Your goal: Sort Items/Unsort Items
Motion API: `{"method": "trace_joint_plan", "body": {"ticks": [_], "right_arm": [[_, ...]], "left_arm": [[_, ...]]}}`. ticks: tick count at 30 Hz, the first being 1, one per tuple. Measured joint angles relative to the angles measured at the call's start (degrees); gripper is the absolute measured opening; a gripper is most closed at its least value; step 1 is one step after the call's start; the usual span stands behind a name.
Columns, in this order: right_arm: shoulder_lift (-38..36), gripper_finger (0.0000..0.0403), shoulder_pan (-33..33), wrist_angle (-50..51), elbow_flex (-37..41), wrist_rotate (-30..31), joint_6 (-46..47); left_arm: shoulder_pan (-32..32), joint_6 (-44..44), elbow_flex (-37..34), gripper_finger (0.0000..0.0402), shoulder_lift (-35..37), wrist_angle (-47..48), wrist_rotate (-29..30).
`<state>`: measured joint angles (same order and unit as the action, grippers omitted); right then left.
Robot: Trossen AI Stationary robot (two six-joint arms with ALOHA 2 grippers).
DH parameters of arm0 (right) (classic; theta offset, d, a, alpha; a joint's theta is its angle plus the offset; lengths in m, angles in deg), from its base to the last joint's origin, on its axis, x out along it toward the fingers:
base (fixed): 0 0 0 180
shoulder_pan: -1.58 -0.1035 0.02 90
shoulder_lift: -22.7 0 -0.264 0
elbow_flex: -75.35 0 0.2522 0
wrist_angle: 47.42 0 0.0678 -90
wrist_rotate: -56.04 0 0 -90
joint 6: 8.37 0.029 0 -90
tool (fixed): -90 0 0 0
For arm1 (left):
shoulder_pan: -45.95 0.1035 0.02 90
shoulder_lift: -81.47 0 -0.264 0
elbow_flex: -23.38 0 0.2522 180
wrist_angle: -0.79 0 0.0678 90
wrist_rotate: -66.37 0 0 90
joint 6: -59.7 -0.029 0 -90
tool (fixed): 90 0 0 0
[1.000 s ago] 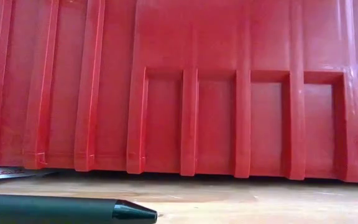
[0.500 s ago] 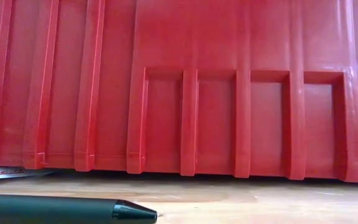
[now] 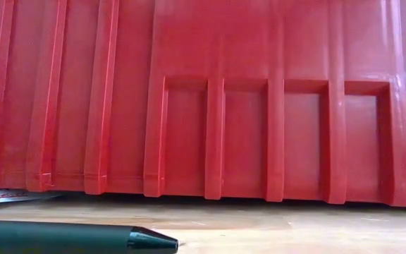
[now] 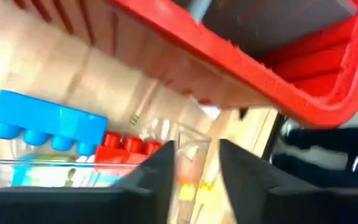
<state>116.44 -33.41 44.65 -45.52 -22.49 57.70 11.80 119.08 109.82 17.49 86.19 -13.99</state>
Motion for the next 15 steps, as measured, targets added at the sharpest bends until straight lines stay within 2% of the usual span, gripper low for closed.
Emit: {"method": "trace_joint_plan", "body": {"ticks": [3,5,6,9,15], "right_arm": [[1.1,0.0104,-3.8,-2.2,0.0,-0.5,4.4],[1.8,0.0036,-6.7,-5.1,0.0,-2.3,5.4],[2.3,0.0019,-7.9,-7.0,0.0,-3.2,5.9],[4.6,0.0012,-11.1,-11.3,-0.1,-5.3,8.0],[12.3,0.0004,-13.2,-11.2,0.0,-7.3,13.9]], "left_arm": [[0.0,-2.8,0.0,0.0033,-3.7,-2.1,-4.2],[-0.2,-3.9,0.0,0.0013,-6.0,-2.9,-4.4],[-0.2,-4.8,0.0,0.0014,-6.9,-3.0,-4.4],[0.1,-7.3,0.0,0.0005,-9.6,-3.2,-3.4],[2.9,-9.0,0.0,0.0001,-13.8,-4.8,0.3]]}}
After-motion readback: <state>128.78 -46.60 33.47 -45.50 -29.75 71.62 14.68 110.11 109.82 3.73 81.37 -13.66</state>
